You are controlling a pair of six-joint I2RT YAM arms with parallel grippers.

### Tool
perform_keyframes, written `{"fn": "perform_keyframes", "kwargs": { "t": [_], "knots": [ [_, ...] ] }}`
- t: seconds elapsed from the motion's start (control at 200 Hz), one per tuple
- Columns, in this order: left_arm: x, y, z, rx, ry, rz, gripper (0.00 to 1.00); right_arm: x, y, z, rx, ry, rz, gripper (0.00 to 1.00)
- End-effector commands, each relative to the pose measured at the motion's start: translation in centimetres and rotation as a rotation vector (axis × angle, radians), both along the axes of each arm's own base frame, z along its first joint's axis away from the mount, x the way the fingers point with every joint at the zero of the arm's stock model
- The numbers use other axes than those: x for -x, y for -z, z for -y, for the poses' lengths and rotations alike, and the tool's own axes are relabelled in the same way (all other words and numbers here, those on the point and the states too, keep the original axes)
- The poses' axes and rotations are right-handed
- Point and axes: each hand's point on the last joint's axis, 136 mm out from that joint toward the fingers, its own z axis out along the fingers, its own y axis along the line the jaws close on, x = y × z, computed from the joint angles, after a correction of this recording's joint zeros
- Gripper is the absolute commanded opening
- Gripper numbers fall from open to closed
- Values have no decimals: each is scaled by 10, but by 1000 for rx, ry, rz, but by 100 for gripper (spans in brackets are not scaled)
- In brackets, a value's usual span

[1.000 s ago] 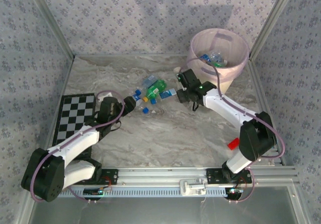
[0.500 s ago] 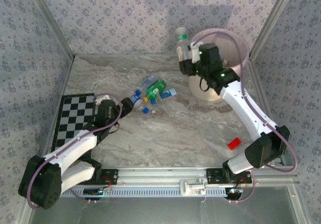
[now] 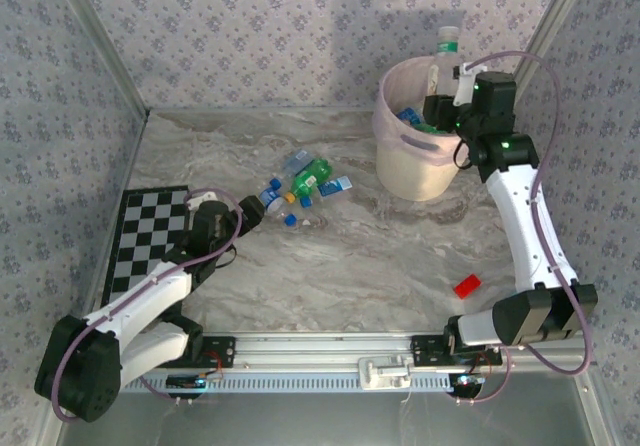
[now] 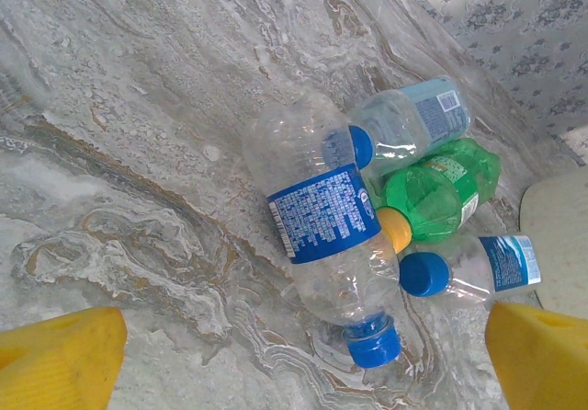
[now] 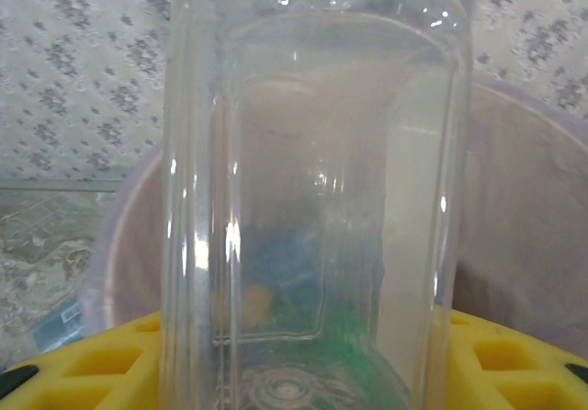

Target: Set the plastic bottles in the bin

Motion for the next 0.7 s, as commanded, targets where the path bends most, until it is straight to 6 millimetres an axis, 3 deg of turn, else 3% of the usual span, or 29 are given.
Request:
{"fn": "perform_keyframes", "kwargs": {
  "t": [0.0,0.135,0.455,0.65,0.675,0.695],
  "knots": [
    [-4,-2,-2,-22,-1,5,100,4,5,10,-51,12,-38,46],
    [-7,-3,3,-16,16,2,100,-1,19,22,-59,42,-89,47],
    [-8,-6,8,-8,36,-5,100,-18,57,23,-72,40,-231,55],
    [-7,-5,7,-6,36,-13,100,-22,49,22,-90,45,-193,74],
    [-6,-6,7,-5,36,-12,100,-22,47,23,-91,47,-189,80],
    [-6,-5,7,-5,36,-13,100,-21,45,23,-92,48,-186,92]
  ]
}}
